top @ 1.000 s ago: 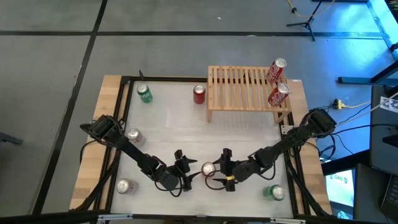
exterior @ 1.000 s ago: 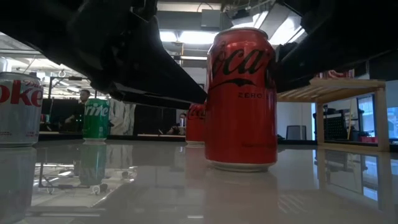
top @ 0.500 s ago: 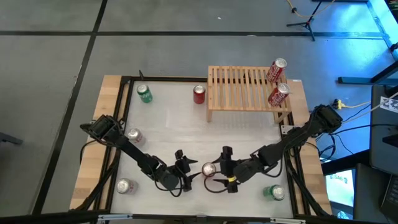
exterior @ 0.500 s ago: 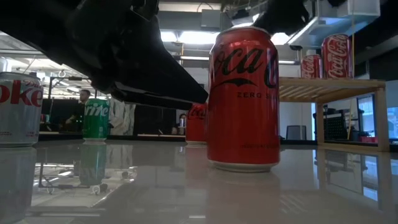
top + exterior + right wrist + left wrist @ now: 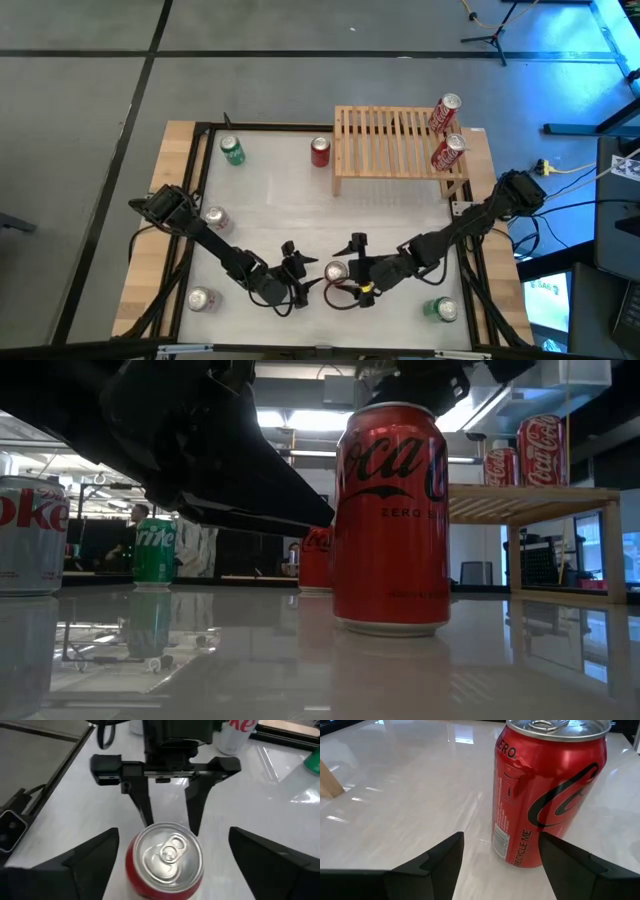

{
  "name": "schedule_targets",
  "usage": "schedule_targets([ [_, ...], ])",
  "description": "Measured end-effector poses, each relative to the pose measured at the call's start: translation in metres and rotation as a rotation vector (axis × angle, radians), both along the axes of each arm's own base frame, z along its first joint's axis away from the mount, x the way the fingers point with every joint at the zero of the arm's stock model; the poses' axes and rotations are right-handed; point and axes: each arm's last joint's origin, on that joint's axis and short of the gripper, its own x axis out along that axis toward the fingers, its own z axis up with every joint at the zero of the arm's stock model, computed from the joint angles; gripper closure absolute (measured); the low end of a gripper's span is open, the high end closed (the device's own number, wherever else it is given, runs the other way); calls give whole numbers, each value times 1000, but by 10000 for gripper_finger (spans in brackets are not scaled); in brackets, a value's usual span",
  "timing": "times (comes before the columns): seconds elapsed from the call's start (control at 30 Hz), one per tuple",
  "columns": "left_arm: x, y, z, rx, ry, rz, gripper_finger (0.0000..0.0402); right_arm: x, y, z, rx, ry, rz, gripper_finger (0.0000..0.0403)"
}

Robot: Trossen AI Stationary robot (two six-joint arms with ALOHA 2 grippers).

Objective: Place canned beverage on shelf
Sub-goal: Put the bottom red black soda can on the shelf

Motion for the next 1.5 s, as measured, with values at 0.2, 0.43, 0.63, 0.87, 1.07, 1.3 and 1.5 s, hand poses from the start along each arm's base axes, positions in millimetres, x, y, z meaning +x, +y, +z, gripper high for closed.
schedule_targets([
  [0.2, 0, 0, 0, 0, 0, 0, 154, 1, 2, -1, 28, 6, 34, 62],
  [0.43, 0, 0, 0, 0, 0, 1, 154, 13, -6, -17, 73, 55, -2, 68],
  [0.63, 0, 0, 0, 0, 0, 1, 154, 19, -12, -29, 139, 122, -3, 68],
  [0.87, 0, 0, 0, 0, 0, 1, 154, 18, -11, -29, 139, 124, 4, 102],
  [1.07, -1, -2, 1, -4, -7, -5, 154, 14, -13, -24, 111, 136, 29, 119],
  [1.3, -1, -3, 1, -3, -7, -7, 154, -11, -27, 26, 113, 64, 5, 119],
  [1.5, -1, -3, 1, -2, -7, -8, 154, -48, -60, 89, 107, 11, -70, 119],
])
